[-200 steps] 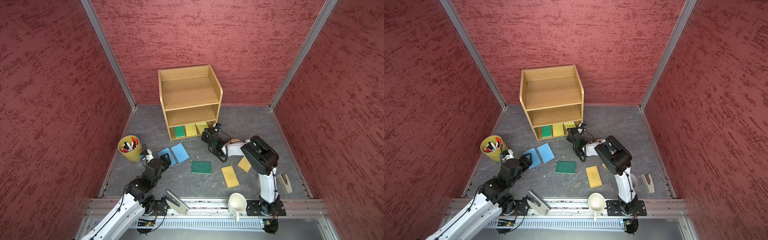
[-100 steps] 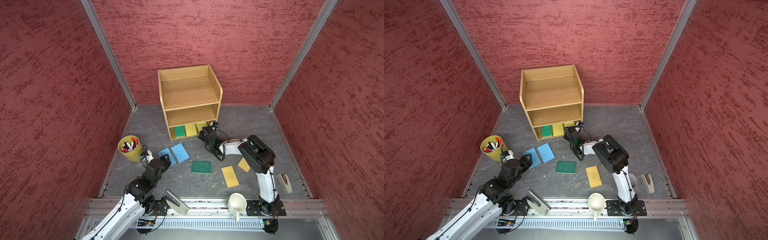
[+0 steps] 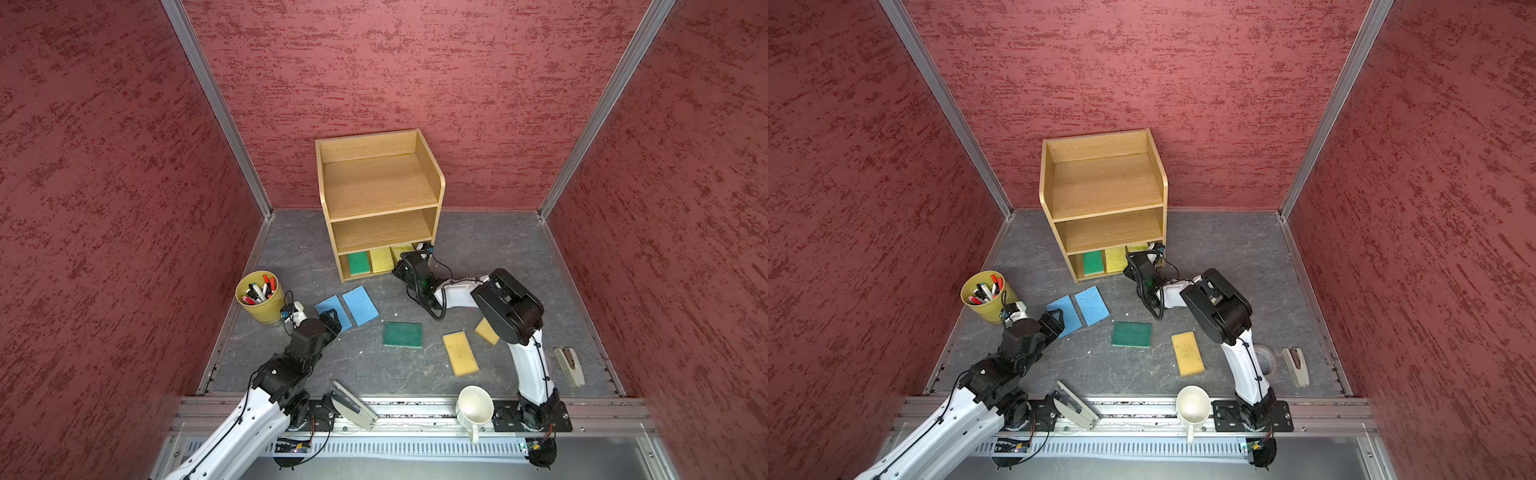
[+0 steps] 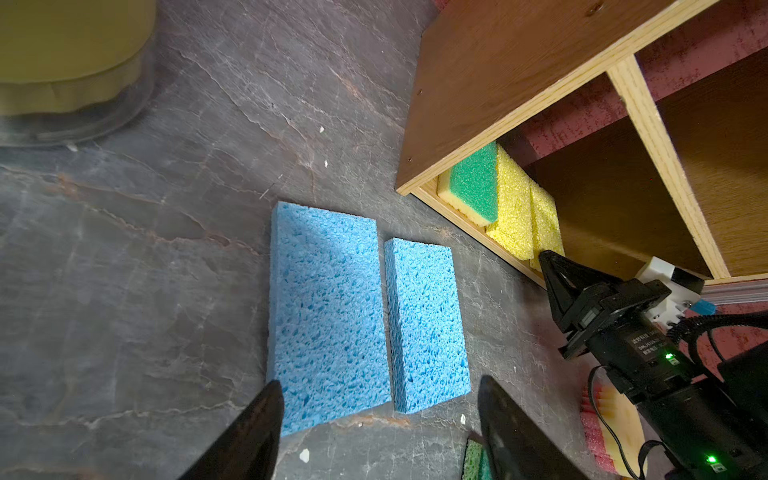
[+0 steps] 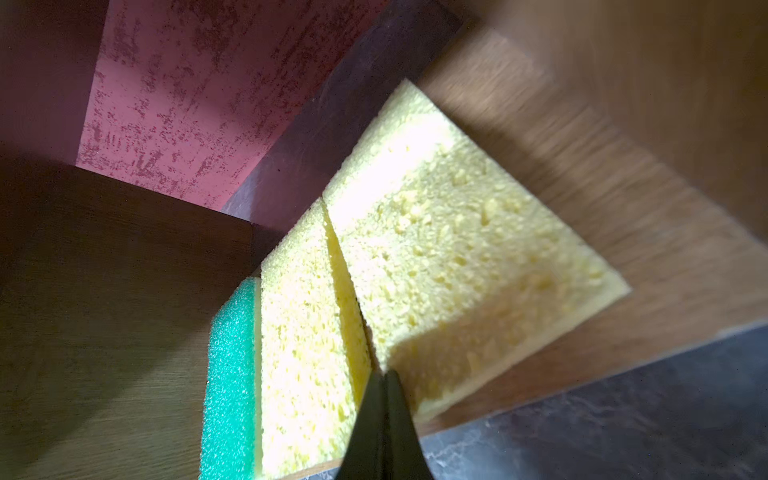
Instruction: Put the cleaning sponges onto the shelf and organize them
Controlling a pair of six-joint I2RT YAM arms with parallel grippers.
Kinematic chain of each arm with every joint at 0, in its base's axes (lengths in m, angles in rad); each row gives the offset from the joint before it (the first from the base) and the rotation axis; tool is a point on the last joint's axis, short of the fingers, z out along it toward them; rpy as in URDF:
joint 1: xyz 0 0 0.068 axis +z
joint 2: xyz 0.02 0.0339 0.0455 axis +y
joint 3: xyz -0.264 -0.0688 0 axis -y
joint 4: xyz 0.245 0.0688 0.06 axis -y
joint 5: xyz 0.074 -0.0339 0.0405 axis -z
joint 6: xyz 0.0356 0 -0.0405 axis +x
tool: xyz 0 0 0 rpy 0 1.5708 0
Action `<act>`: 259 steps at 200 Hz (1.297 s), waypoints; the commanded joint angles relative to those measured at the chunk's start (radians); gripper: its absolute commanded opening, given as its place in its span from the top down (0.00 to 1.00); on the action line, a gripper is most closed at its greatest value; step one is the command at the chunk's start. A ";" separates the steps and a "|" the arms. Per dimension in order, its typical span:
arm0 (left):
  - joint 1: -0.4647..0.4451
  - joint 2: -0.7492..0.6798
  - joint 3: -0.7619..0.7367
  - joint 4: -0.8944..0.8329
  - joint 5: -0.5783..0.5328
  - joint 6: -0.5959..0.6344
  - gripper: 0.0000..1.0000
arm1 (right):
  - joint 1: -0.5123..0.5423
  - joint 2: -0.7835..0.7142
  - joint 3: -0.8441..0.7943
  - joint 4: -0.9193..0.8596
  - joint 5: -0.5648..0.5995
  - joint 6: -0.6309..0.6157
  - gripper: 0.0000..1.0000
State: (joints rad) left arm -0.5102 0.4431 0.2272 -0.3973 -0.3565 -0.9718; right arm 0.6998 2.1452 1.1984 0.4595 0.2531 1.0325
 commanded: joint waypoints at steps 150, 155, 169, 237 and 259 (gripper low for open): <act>0.013 0.017 -0.005 0.018 0.020 0.006 0.27 | 0.013 -0.092 -0.025 -0.076 0.233 -0.342 0.76; 0.013 0.018 -0.005 0.017 0.021 0.007 0.27 | 0.012 -0.089 -0.022 -0.075 0.232 -0.340 0.75; 0.014 0.019 -0.004 0.017 0.022 0.006 0.27 | 0.013 -0.077 -0.011 -0.074 0.226 -0.333 0.73; 0.014 0.019 -0.005 0.015 0.019 0.006 0.26 | 0.013 -0.013 0.049 -0.093 0.198 -0.306 0.65; 0.015 0.019 -0.005 0.015 0.017 0.007 0.26 | 0.013 -0.003 0.050 -0.087 0.195 -0.293 0.68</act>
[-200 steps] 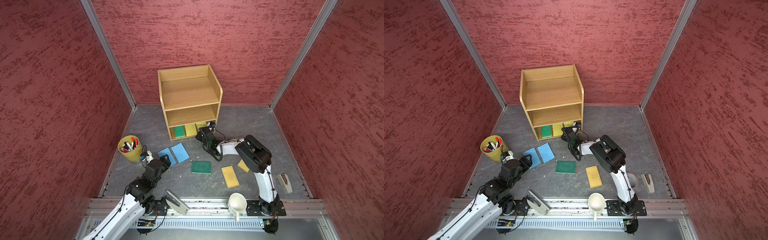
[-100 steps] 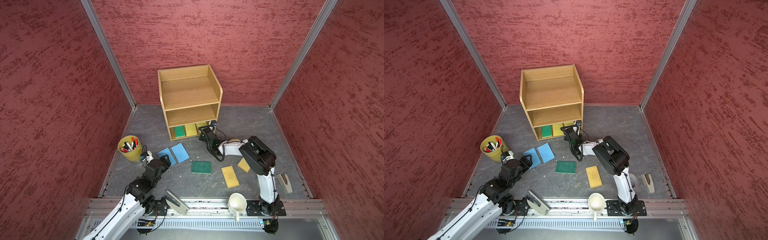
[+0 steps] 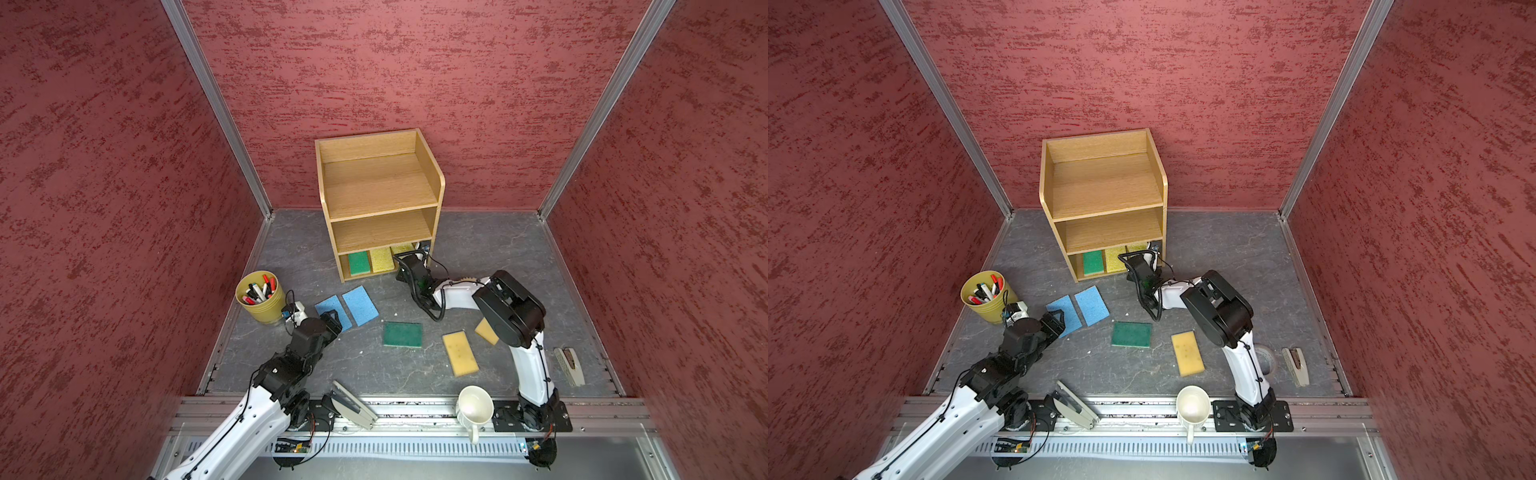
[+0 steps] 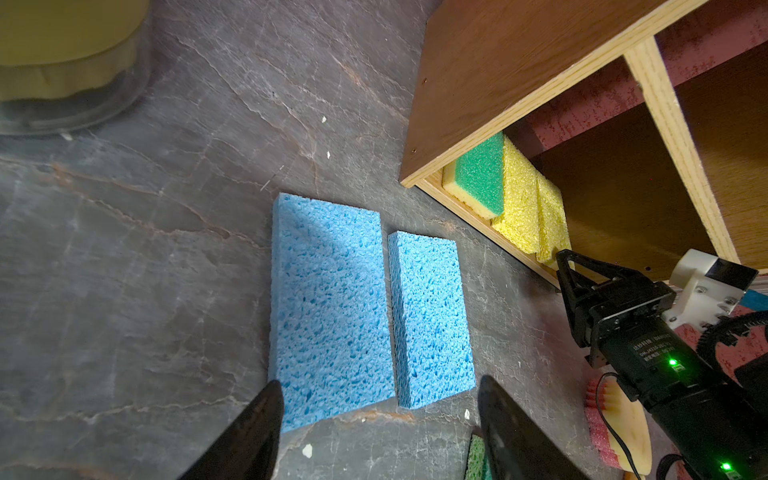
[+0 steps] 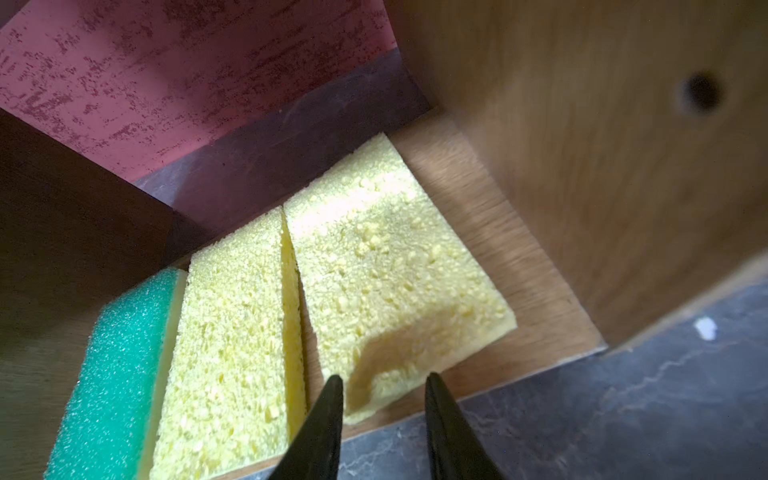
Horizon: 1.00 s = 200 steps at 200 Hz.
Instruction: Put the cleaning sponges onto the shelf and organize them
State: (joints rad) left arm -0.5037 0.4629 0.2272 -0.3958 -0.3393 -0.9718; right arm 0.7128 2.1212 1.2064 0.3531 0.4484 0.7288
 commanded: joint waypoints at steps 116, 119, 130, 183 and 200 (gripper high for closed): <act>0.010 0.001 -0.002 0.015 0.002 0.006 0.26 | 0.004 0.036 0.030 0.050 -0.062 0.086 0.97; 0.010 0.002 -0.001 0.015 0.003 0.006 0.26 | 0.005 0.034 0.027 0.053 -0.062 0.091 0.97; 0.010 0.004 0.000 0.017 0.005 0.006 0.27 | 0.005 0.030 0.016 0.061 -0.065 0.103 0.98; 0.010 0.024 0.008 0.035 0.013 0.013 0.27 | 0.005 -0.011 -0.026 0.079 -0.071 0.130 0.85; 0.008 0.038 0.010 0.048 0.024 0.017 0.26 | 0.005 -0.034 -0.049 0.088 -0.075 0.138 0.82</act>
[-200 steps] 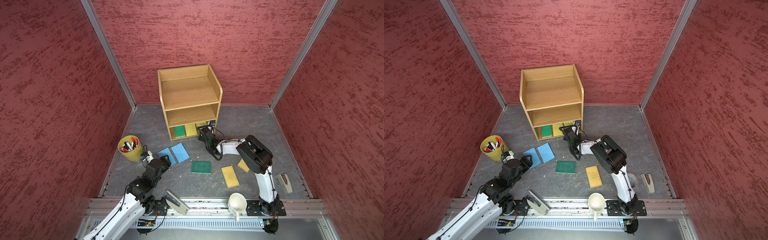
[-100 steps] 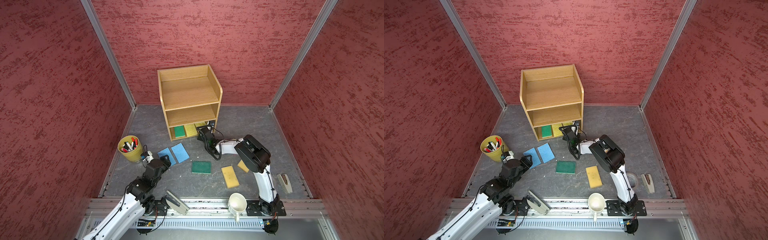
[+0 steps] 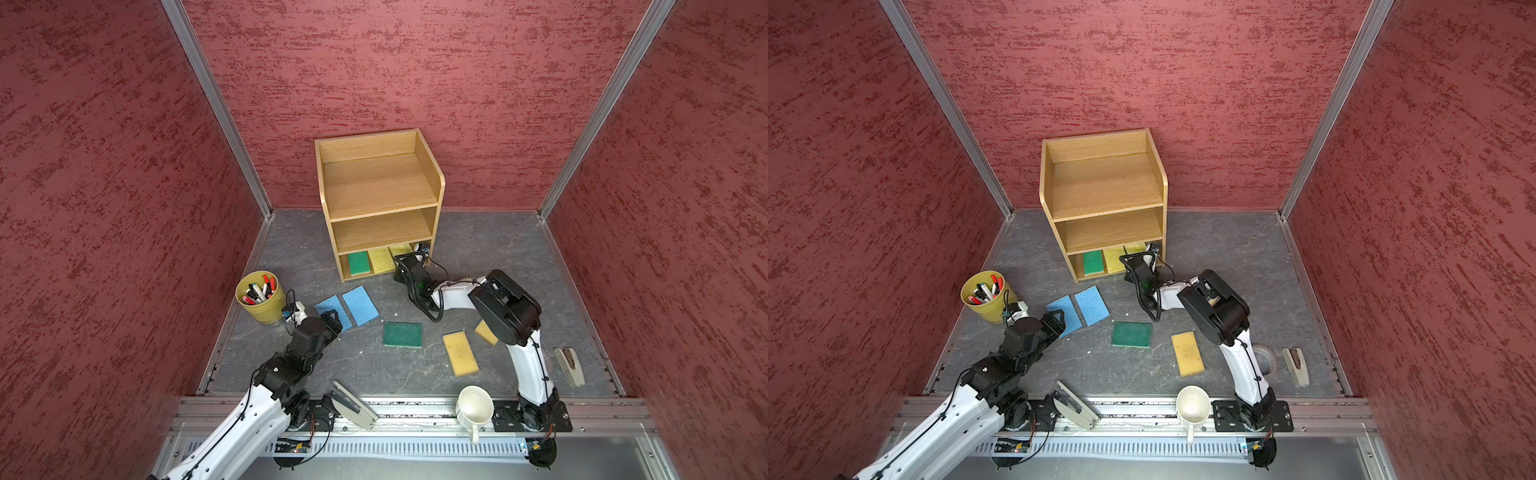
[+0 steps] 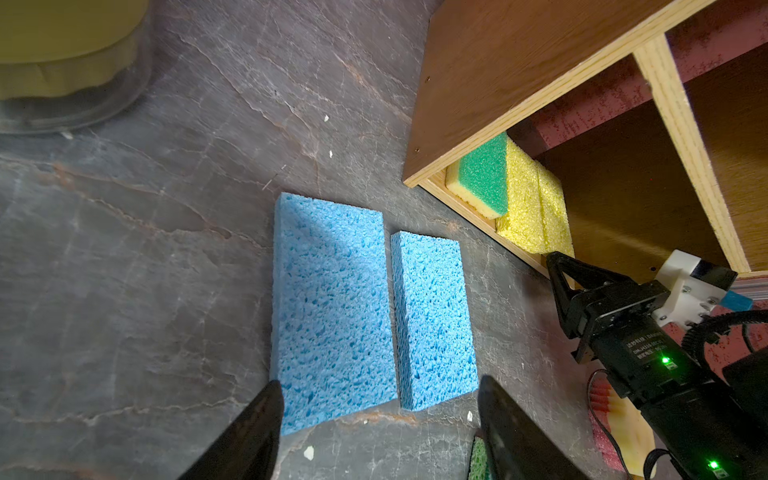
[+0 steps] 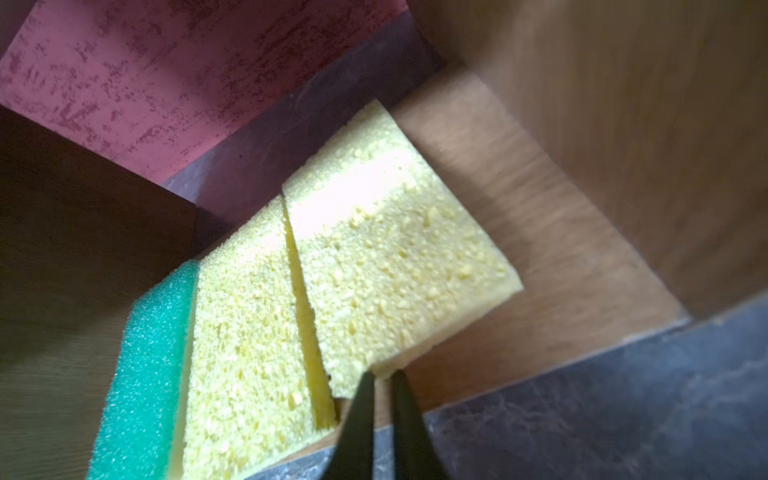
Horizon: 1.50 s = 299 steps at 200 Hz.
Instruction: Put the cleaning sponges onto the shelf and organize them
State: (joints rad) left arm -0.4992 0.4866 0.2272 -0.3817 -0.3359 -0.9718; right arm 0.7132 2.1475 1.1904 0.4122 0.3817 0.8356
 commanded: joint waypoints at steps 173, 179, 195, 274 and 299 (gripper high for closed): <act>-0.230 0.594 0.294 0.387 -0.029 0.140 0.80 | -0.217 -0.328 -0.428 0.243 -0.556 0.157 0.69; -0.230 0.605 0.299 0.398 -0.026 0.138 0.79 | -0.218 -0.317 -0.411 0.244 -0.577 0.158 0.67; -0.236 0.628 0.312 0.420 -0.022 0.139 0.74 | -0.219 -0.293 -0.379 0.245 -0.597 0.156 0.66; -0.257 0.896 0.379 0.802 0.131 0.403 0.91 | -0.227 -0.315 -0.412 0.226 -0.562 0.116 0.66; -0.260 1.011 0.377 1.023 0.161 0.479 0.84 | -0.248 -0.325 -0.435 0.233 -0.577 0.111 0.66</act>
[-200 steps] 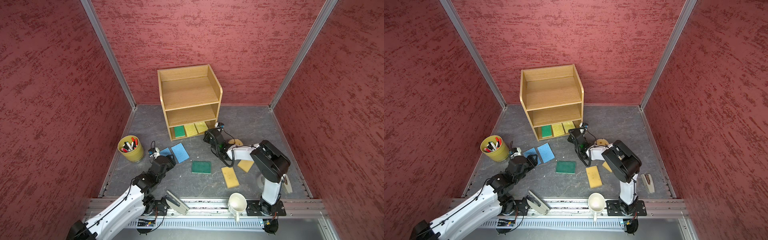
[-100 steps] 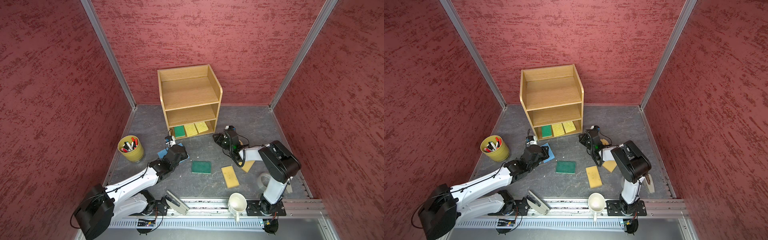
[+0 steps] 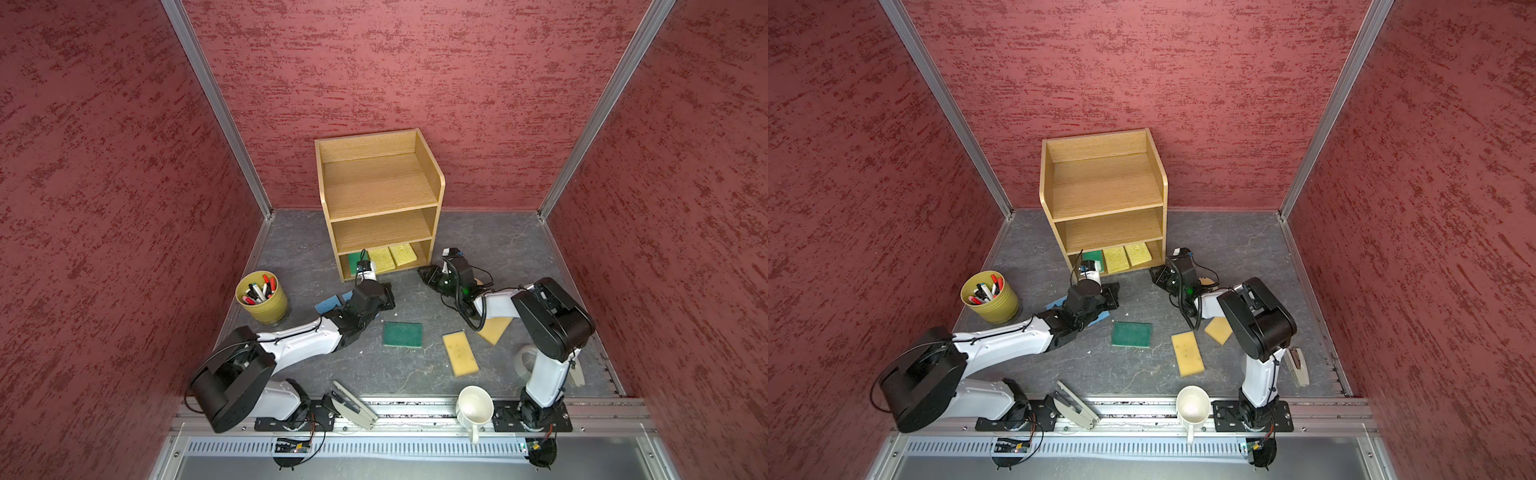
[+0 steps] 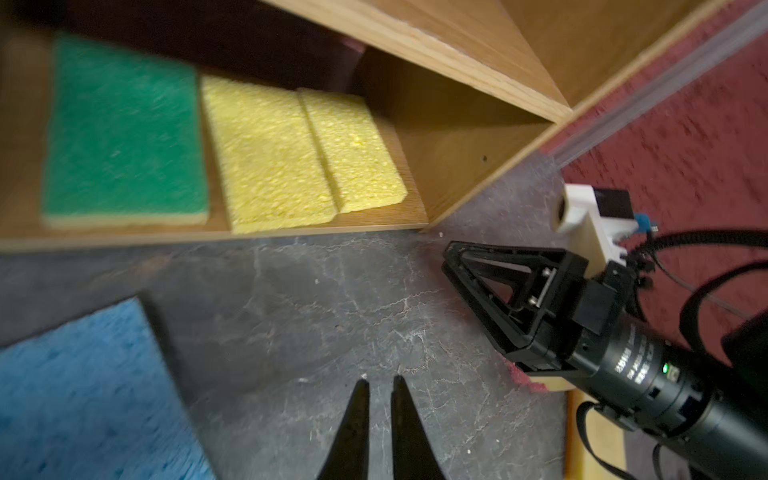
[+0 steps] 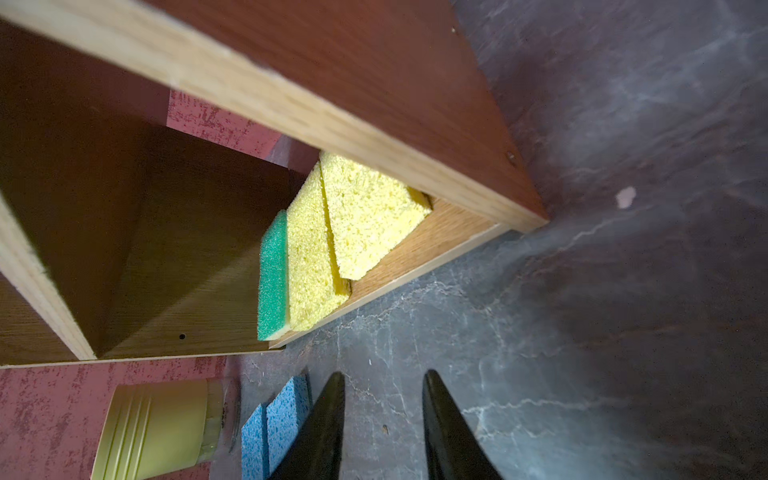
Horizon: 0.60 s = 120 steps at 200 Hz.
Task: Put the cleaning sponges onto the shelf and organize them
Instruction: 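Reach the left gripper into the bottom shelf while the right gripper draws back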
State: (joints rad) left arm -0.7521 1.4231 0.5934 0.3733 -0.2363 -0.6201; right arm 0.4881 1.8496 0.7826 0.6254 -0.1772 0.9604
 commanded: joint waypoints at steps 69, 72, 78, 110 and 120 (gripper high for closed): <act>-0.003 0.305 0.197 0.309 0.024 0.209 0.89 | -0.062 -0.032 -0.046 0.039 -0.053 -0.051 0.66; -0.003 0.312 0.205 0.309 0.016 0.214 0.88 | -0.060 -0.034 -0.046 0.037 -0.051 -0.055 0.66; -0.004 0.328 0.223 0.307 -0.002 0.224 0.86 | -0.061 -0.039 -0.047 0.034 -0.048 -0.063 0.66; -0.008 0.419 0.329 0.253 -0.062 0.270 0.65 | -0.063 -0.058 -0.060 0.039 -0.038 -0.083 0.66; -0.008 0.445 0.354 0.252 -0.062 0.275 0.64 | -0.062 -0.058 -0.066 0.049 -0.040 -0.081 0.66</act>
State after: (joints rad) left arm -0.7540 1.8137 0.8936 0.6468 -0.2527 -0.3996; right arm 0.4282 1.8256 0.7258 0.6434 -0.2138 0.9039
